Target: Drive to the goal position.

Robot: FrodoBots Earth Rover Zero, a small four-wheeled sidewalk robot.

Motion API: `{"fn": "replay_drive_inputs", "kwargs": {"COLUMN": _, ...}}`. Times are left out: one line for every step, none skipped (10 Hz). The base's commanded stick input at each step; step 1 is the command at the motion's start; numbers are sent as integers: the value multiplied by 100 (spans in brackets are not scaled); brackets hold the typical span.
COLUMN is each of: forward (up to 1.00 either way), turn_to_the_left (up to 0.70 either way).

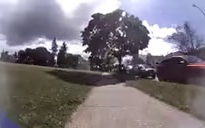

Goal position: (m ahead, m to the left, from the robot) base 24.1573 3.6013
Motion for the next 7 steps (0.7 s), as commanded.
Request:
{"fn": "replay_drive_inputs", "kwargs": {"forward": 70, "turn_to_the_left": 0}}
{"fn": "replay_drive_inputs", "kwargs": {"forward": 70, "turn_to_the_left": 0}}
{"fn": "replay_drive_inputs", "kwargs": {"forward": 70, "turn_to_the_left": 0}}
{"fn": "replay_drive_inputs", "kwargs": {"forward": 70, "turn_to_the_left": 0}}
{"fn": "replay_drive_inputs", "kwargs": {"forward": 70, "turn_to_the_left": 0}}
{"fn": "replay_drive_inputs", "kwargs": {"forward": 70, "turn_to_the_left": 0}}
{"fn": "replay_drive_inputs", "kwargs": {"forward": 70, "turn_to_the_left": 0}}
